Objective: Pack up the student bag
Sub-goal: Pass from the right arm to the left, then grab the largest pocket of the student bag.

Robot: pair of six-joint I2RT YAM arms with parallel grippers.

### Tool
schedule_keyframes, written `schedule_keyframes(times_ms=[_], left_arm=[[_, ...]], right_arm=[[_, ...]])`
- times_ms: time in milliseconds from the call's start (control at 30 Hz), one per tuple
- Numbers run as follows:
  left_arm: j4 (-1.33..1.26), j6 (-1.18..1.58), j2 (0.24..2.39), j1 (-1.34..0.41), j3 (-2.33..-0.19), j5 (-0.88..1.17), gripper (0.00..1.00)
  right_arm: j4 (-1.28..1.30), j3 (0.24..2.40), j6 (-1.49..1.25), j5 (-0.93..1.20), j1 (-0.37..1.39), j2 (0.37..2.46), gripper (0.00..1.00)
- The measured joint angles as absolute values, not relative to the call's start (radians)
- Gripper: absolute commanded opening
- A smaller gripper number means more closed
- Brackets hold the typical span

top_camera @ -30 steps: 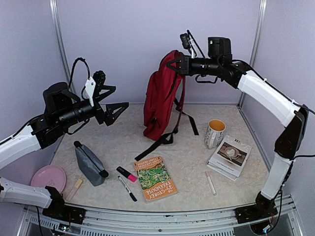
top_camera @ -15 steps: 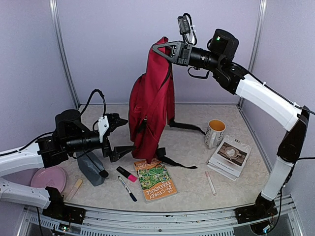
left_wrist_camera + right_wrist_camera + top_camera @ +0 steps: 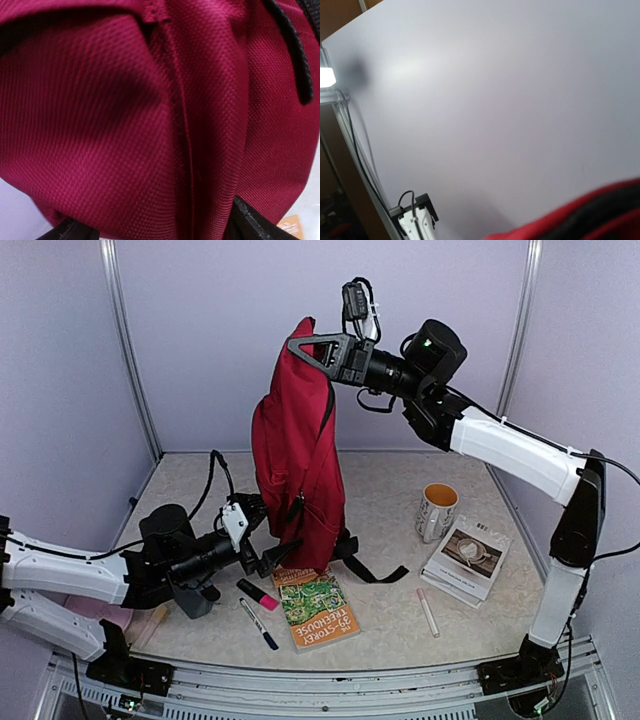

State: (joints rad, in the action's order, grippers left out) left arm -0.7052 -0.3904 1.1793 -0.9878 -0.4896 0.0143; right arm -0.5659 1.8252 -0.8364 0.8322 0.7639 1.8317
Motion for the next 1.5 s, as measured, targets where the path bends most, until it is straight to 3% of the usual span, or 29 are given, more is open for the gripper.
schedule_keyframes(times_ms=[67,167,300,467,633,700,1067,1200,1300,1500], left_arm=[[-0.786,-0.414,1.251,-0.998,-0.495,-0.065,0.46],[-0.863,-0.441,1.317,-1.001,-0.498,-0.145,0.01],[-0.888,-0.432,1.303,-1.001,-0.498,-0.163,0.0],[-0.732,-0.363,1.213,-1.005,-0.513,-0.242,0.0],[-0.57,-0.341,1.192,-0.998,-0.595,-0.447,0.0],[-0.508,-0.326,1.202,-0.989,-0.628,-0.503,0.0],[-0.365,-0.268,1.347,-0.963,-0.727,-0.555,0.0],[-0.314,-0.244,1.347,-0.954,-0.749,-0.491,0.0],[-0.285,-0.224,1.346,-0.952,-0.766,-0.452,0.0],[-0.252,-0.192,1.343,-0.951,-0.776,-0.406,0.0]], right_arm=[[-0.581,1.825,-0.855,0.831,0.765,1.847,0.0],[-0.582,1.82,-0.862,0.828,0.762,1.852,0.0],[-0.576,1.809,-0.846,0.822,0.743,1.843,0.0],[-0.349,1.769,-0.733,0.715,0.659,1.782,0.41],[0.02,1.728,-0.489,0.356,0.599,1.737,0.65],[0.147,1.72,-0.416,0.236,0.6,1.737,0.7],[0.48,1.718,-0.22,-0.068,0.594,1.687,0.78],[0.474,1.705,-0.118,-0.06,0.593,1.588,0.67],[0.415,1.628,-0.013,-0.011,0.606,1.461,0.64],[0.124,1.277,0.388,-0.039,0.977,1.266,0.61]])
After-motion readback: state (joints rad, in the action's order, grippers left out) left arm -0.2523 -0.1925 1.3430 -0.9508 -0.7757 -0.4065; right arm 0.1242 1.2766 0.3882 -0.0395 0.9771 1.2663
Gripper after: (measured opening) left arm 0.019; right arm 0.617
